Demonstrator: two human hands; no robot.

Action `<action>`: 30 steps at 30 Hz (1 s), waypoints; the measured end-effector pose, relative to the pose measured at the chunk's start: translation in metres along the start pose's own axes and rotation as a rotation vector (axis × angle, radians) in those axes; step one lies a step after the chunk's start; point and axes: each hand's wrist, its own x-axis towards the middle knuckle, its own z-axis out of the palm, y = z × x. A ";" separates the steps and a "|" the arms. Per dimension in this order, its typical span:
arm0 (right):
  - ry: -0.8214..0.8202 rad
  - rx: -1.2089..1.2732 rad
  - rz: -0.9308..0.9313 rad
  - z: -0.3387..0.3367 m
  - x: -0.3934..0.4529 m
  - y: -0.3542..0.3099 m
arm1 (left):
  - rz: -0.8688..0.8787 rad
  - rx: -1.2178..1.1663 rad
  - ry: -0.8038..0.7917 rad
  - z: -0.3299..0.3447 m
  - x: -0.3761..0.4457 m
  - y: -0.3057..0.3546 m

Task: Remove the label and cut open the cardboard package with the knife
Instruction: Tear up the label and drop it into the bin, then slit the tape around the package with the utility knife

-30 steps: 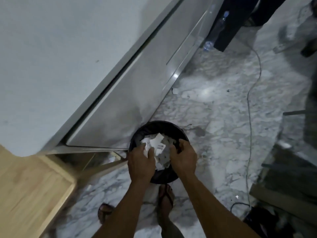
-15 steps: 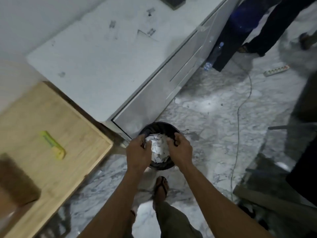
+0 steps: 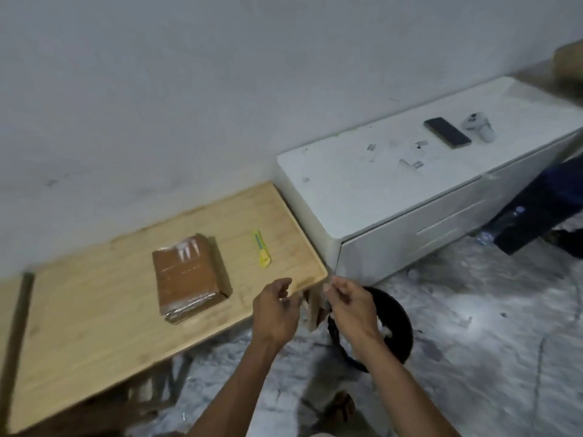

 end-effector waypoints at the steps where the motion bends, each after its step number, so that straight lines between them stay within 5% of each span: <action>1: -0.031 -0.031 -0.034 0.010 -0.005 -0.004 | -0.013 -0.010 0.027 -0.013 -0.004 -0.009; 14: -0.398 -0.357 -0.152 0.136 -0.047 -0.001 | -0.266 -0.078 0.293 -0.111 -0.052 -0.141; 24: -0.266 -0.502 -0.311 0.209 0.061 -0.035 | -0.309 0.054 0.401 -0.134 0.047 -0.169; 30: -0.113 -0.587 -0.196 0.226 0.133 -0.028 | -0.404 0.118 0.314 -0.130 0.112 -0.184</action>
